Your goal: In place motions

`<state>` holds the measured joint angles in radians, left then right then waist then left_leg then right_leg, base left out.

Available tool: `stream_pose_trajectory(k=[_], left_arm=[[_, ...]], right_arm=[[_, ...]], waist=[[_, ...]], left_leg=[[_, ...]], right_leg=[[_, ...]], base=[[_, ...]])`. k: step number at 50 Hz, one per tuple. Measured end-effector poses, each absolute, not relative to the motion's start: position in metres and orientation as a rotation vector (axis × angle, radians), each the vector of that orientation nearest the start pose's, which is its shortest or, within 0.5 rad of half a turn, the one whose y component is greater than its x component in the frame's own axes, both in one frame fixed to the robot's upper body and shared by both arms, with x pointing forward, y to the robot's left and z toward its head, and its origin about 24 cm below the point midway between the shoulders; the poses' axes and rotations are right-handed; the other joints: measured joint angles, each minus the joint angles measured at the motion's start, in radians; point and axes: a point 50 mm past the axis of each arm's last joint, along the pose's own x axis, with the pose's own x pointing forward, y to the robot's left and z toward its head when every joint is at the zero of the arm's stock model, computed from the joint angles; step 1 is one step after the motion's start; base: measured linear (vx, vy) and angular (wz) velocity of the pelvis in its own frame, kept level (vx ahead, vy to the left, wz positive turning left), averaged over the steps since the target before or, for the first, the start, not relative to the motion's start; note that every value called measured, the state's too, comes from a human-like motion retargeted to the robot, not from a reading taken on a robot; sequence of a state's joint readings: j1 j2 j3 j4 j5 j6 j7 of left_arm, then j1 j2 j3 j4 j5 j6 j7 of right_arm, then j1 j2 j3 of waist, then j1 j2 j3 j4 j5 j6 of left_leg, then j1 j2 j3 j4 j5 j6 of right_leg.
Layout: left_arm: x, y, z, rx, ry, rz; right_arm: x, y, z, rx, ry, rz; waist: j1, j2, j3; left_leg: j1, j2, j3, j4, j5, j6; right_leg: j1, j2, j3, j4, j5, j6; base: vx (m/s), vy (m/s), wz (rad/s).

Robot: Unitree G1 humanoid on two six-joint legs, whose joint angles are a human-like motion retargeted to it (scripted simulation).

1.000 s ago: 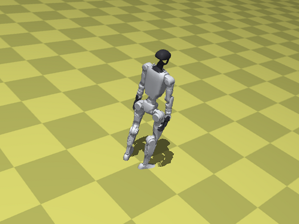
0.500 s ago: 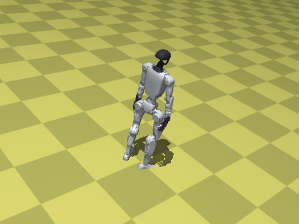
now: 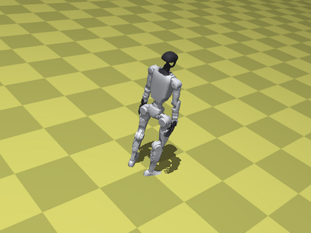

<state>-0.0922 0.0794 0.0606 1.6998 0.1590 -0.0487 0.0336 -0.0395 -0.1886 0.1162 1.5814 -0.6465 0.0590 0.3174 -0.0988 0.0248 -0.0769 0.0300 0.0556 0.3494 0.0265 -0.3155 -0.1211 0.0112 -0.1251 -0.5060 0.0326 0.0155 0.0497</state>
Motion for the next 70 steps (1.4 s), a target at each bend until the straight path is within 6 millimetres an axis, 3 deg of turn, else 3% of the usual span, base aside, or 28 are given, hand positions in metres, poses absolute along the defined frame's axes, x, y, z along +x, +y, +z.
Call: stream_pose_trajectory(k=[70], left_arm=[[0.022, 0.1785, -0.1784, 0.15, 1.561, 0.001]], right_arm=[[0.0082, -0.2175, -0.1729, -0.535, 1.708, 0.68]], waist=[[-0.004, -0.003, -0.006]], left_leg=[[-0.001, -0.002, -0.001, -0.001, 0.004, 0.002]], right_leg=[[-0.001, -0.001, 0.0, -0.001, 0.001, 0.0]], base=[[0.0, 0.0, 0.0]])
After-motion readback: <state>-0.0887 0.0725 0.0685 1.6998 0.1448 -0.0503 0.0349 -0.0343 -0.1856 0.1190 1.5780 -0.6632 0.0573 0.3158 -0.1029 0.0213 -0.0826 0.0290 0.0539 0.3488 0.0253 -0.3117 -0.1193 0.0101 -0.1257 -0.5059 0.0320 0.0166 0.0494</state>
